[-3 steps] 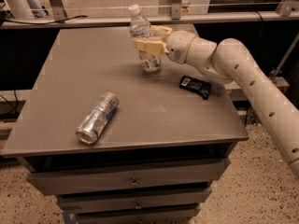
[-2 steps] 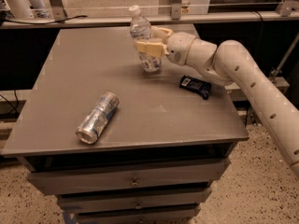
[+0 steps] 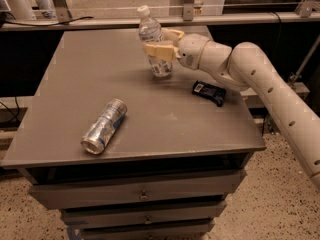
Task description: Place blue plastic bottle upright
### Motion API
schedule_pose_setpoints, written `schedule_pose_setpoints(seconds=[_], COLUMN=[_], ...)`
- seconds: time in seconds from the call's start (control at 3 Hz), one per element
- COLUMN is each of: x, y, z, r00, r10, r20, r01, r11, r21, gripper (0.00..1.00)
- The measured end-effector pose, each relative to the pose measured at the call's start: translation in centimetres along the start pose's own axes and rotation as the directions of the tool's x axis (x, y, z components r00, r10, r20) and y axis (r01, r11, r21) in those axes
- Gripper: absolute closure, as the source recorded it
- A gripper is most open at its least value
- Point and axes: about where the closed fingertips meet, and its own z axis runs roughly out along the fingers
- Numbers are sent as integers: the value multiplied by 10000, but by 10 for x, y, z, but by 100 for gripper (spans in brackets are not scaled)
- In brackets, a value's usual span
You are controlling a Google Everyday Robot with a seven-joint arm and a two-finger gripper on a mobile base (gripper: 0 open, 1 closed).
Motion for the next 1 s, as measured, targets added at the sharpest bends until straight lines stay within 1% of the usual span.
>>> schedule_pose_setpoints(seconds=[0.33, 0.67, 1.0], x=[0, 8, 17], y=[0, 3, 8], z=[0, -19, -42], r00=[10000, 9996, 9983], r10=[0, 197, 400], r20=[0, -214, -434], r01=[0, -187, -354], r11=[10000, 9986, 9941], r21=[1, 494, 1025], gripper=[36, 12, 0])
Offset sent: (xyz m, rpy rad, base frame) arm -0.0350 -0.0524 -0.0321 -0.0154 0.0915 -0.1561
